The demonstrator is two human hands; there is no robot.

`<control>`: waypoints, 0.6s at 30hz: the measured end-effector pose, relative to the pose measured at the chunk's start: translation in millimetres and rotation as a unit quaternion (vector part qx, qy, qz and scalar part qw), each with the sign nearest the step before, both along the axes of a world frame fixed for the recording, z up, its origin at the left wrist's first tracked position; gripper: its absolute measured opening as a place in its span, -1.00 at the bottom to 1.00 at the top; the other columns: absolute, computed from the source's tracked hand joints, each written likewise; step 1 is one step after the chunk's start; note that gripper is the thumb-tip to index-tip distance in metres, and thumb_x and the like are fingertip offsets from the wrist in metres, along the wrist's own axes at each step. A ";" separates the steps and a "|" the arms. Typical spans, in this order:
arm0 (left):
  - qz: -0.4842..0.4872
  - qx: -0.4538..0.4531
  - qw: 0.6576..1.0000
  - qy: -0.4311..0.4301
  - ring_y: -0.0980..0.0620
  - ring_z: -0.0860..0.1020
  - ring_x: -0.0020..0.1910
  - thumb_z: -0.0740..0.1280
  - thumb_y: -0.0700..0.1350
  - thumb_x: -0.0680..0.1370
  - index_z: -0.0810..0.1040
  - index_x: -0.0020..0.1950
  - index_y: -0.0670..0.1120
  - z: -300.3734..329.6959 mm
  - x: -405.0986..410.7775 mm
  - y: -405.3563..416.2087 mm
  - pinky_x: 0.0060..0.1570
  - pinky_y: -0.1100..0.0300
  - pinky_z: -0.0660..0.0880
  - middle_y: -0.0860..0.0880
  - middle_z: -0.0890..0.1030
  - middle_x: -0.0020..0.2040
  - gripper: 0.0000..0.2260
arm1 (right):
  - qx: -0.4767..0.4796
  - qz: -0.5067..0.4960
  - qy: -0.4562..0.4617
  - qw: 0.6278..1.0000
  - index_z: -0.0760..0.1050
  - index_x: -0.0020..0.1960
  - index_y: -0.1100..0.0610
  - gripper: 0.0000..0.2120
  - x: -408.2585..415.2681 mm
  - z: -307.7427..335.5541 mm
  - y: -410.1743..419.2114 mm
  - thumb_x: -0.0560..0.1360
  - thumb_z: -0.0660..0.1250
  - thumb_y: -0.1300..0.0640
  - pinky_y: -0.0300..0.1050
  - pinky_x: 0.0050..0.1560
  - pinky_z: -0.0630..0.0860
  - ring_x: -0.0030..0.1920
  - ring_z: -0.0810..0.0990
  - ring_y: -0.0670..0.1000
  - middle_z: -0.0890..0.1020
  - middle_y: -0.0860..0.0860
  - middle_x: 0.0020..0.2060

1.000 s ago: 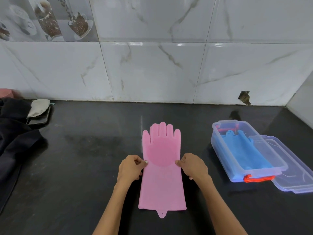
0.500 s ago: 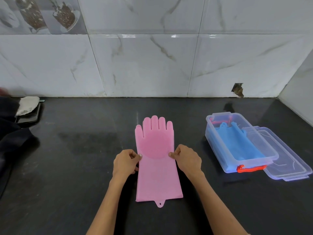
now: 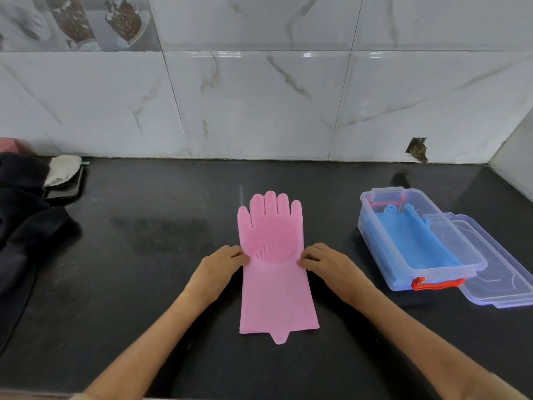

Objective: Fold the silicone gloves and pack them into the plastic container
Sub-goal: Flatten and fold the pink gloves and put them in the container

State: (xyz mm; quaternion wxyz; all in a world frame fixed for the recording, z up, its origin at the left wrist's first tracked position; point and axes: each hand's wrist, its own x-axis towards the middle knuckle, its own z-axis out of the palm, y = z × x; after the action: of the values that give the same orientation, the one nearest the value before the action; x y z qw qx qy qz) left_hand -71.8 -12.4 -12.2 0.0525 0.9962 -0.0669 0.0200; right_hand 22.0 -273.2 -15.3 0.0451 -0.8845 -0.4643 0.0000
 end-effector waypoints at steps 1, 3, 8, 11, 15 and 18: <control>-0.025 0.028 0.999 0.015 0.02 0.42 0.22 0.22 -0.26 0.55 0.39 0.39 -0.01 1.1 1.1 3.9 0.16 0.08 0.48 0.04 0.41 0.34 -0.59 | -0.013 0.018 -0.008 1.000 0.42 0.35 0.01 -0.60 1.2 1.2 -0.7 0.52 0.32 0.14 -0.14 0.34 0.35 0.34 0.42 -0.02 0.44 -0.01 0.35; -0.072 0.096 0.992 0.036 -0.02 0.38 0.29 0.18 -0.25 0.57 0.30 0.46 -0.04 2.2 4.5 9.0 0.21 0.06 0.46 -0.01 0.35 0.41 -0.56 | -0.045 0.041 -0.006 0.998 0.40 0.37 0.02 -0.58 4.5 4.1 -1.3 0.52 0.32 0.13 -0.12 0.38 0.29 0.39 0.39 0.00 0.40 0.02 0.40; -0.151 0.187 0.971 0.006 -0.03 0.45 0.23 0.29 -0.24 0.54 0.35 0.43 -0.09 3.4 11.8 13.4 0.15 0.12 0.50 -0.06 0.43 0.37 -0.56 | -0.100 0.057 0.010 0.993 0.33 0.41 -0.02 -0.54 17.0 11.0 -1.5 0.53 0.32 0.09 -0.03 0.39 0.31 0.38 0.42 0.07 0.36 0.04 0.44; -0.227 0.186 0.952 -0.088 0.03 0.65 -0.09 0.65 -0.19 0.12 0.68 0.05 -0.07 9.5 9.8 15.6 -0.16 0.22 0.62 -0.01 0.69 -0.01 -0.50 | -0.102 0.066 0.002 0.993 0.36 0.39 -0.01 -0.55 20.4 10.7 -2.1 0.52 0.33 0.11 -0.03 0.36 0.35 0.34 0.46 0.09 0.39 0.04 0.42; -0.293 0.188 0.933 -0.093 0.08 0.69 -0.15 0.69 -0.15 -0.05 0.72 -0.04 -0.05 9.9 10.8 20.4 -0.05 0.21 0.61 0.02 0.72 -0.10 -0.41 | -0.074 0.080 -0.003 0.994 0.45 0.33 0.03 -0.59 22.6 8.8 -4.7 0.49 0.37 0.17 -0.07 0.34 0.33 0.29 0.52 0.09 0.48 0.05 0.36; -0.319 0.189 0.924 -0.089 0.11 0.69 -0.15 0.69 -0.13 -0.06 0.72 -0.02 -0.05 10.7 13.4 23.7 -0.03 0.22 0.61 0.03 0.73 -0.10 -0.40 | -0.052 0.124 -0.021 0.991 0.56 0.23 0.07 -0.60 25.0 14.0 -5.6 0.40 0.47 0.21 -0.07 0.29 0.33 0.25 0.56 0.10 0.58 0.06 0.24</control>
State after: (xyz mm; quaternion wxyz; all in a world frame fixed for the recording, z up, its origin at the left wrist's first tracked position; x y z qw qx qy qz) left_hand -58.4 11.4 -1.5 -0.1393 0.9077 -0.3881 0.0777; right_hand 46.9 -278.8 -1.3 -0.0116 -0.8211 -0.5706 0.0112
